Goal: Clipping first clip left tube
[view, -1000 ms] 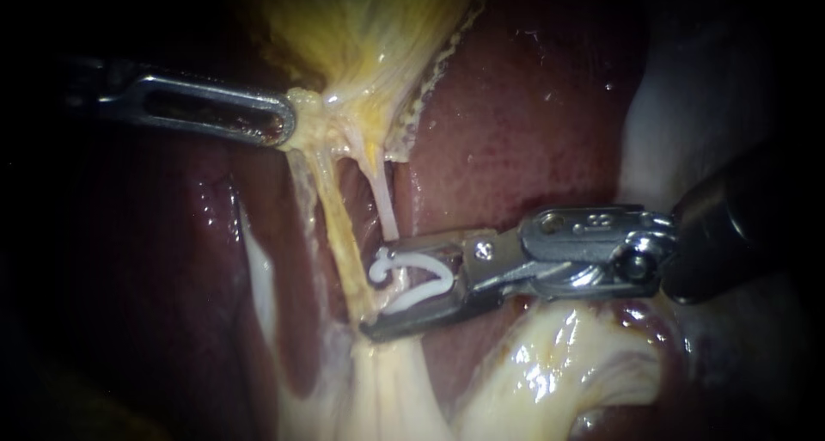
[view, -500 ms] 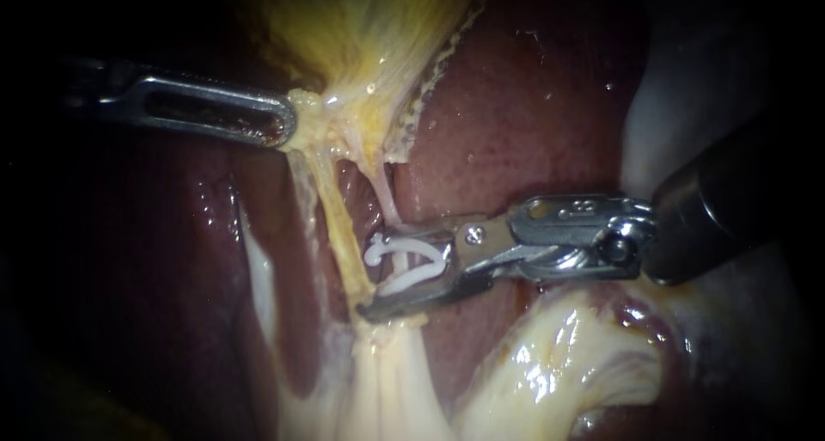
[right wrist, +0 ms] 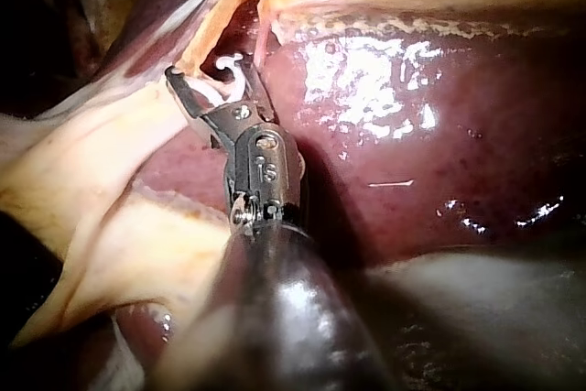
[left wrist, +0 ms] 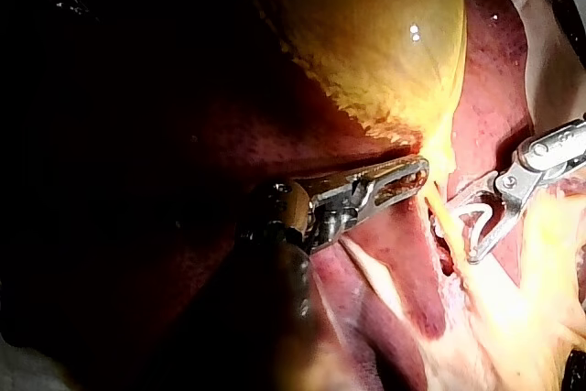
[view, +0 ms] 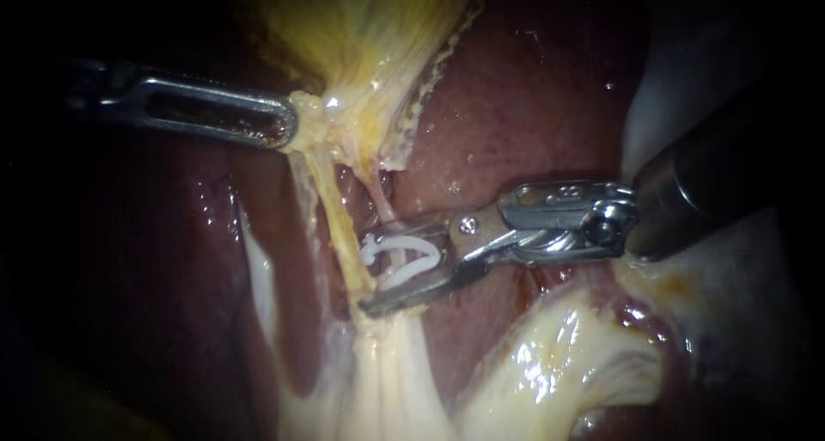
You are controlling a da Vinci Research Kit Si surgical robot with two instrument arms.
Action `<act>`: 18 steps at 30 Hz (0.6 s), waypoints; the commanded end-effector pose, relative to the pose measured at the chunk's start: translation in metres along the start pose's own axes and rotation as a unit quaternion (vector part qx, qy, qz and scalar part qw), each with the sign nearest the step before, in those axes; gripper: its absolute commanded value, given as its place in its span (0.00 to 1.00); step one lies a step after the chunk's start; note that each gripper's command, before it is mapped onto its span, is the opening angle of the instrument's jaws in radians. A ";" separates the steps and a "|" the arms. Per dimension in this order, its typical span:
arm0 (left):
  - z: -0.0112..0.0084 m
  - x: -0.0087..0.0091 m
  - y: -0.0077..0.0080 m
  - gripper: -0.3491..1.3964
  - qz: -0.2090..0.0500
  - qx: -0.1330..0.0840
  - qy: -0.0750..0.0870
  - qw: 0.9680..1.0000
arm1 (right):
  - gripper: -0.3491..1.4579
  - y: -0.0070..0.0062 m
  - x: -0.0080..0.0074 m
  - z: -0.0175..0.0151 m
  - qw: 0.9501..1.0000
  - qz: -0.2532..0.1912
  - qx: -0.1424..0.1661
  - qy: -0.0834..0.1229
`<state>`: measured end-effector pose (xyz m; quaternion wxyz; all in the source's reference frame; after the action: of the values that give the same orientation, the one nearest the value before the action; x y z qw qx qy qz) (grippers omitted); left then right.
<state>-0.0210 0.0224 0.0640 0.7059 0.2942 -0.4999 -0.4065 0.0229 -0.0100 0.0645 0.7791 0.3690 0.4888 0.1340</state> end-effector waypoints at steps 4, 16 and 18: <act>0.0000 0.0000 0.0000 0.00 0.000 0.001 -0.001 1.000 | 0.45 0.0000 0.0005 0.0010 0.999 0.010 0.028 0.023; 0.0001 0.0000 0.0000 0.00 0.000 0.001 -0.001 1.000 | 0.45 -0.0018 0.0023 0.0031 0.997 0.025 0.052 0.056; 0.0002 0.0000 0.0000 0.00 0.000 0.001 -0.001 1.000 | 0.45 -0.0020 0.0024 0.0033 0.996 0.028 0.054 0.059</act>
<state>-0.0212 0.0224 0.0641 0.7049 0.2947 -0.5012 -0.4063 0.0267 -0.0116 0.0622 0.7226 0.4161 0.5308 0.1514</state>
